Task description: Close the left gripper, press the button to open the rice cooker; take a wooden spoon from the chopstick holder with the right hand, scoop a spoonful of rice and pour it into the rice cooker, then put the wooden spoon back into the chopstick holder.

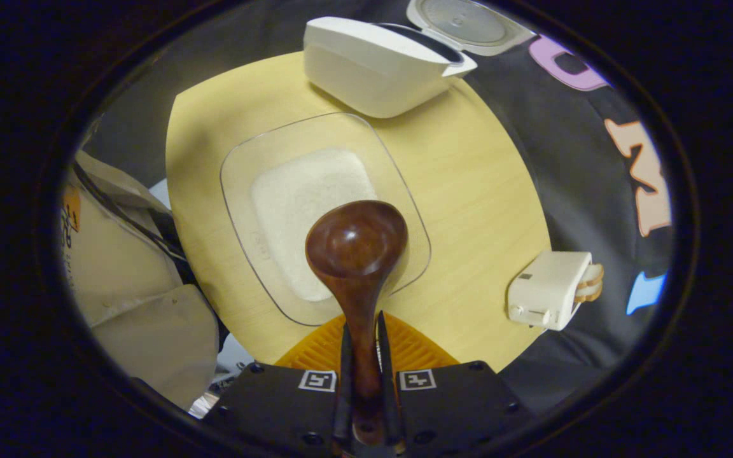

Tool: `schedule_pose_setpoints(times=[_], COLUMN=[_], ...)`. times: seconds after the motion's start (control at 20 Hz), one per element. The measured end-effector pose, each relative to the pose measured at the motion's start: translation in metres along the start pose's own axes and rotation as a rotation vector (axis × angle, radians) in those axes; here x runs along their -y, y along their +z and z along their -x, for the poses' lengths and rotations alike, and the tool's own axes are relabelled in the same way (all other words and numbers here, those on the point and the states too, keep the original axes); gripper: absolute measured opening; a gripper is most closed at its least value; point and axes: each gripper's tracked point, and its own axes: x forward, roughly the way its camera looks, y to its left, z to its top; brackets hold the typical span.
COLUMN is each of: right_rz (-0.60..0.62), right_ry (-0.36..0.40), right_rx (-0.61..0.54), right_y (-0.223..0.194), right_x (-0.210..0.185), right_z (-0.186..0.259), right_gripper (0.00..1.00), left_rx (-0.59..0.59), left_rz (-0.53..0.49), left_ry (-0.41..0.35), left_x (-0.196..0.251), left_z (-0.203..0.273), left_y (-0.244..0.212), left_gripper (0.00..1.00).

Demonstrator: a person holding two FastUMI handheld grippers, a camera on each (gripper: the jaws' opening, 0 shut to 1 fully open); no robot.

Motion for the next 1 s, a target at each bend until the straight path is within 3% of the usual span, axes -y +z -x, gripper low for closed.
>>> schedule_pose_setpoints(times=[0.15,0.2,0.25,0.3,0.35,0.55,0.8,1.0], right_rz=[0.082,0.107,0.133,0.152,0.183,0.301,0.287,0.213], right_ry=[-0.003,-0.017,-0.034,-0.047,-0.073,-0.132,-0.124,-0.092], right_rx=[-0.057,-0.079,-0.107,-0.129,-0.148,-0.202,-0.187,-0.128], right_y=[0.006,0.008,0.007,0.009,0.010,0.017,0.030,0.048], right_x=[-0.006,-0.006,-0.003,-0.003,-0.001,-0.002,-0.014,-0.023], right_z=[-0.020,-0.028,-0.034,-0.038,-0.043,-0.056,-0.055,-0.053], right_gripper=[0.22,0.22,0.22,0.20,0.22,0.20,0.21,0.22], left_rx=[-0.001,-0.001,-0.003,-0.004,-0.006,-0.011,-0.007,0.006], left_rz=[-0.001,-0.001,-0.003,-0.004,-0.005,0.000,0.018,0.012], left_ry=[0.033,0.042,0.049,0.058,0.065,0.087,0.097,0.075], left_x=[-0.020,-0.025,-0.029,-0.034,-0.039,-0.057,-0.067,-0.062], left_z=[0.005,0.007,0.008,0.010,0.012,0.017,0.016,0.014], left_y=[-0.002,-0.003,-0.004,-0.006,-0.008,-0.010,-0.011,-0.008], left_gripper=[0.93,0.89,0.93,0.89,0.93,0.89,0.94,0.90])
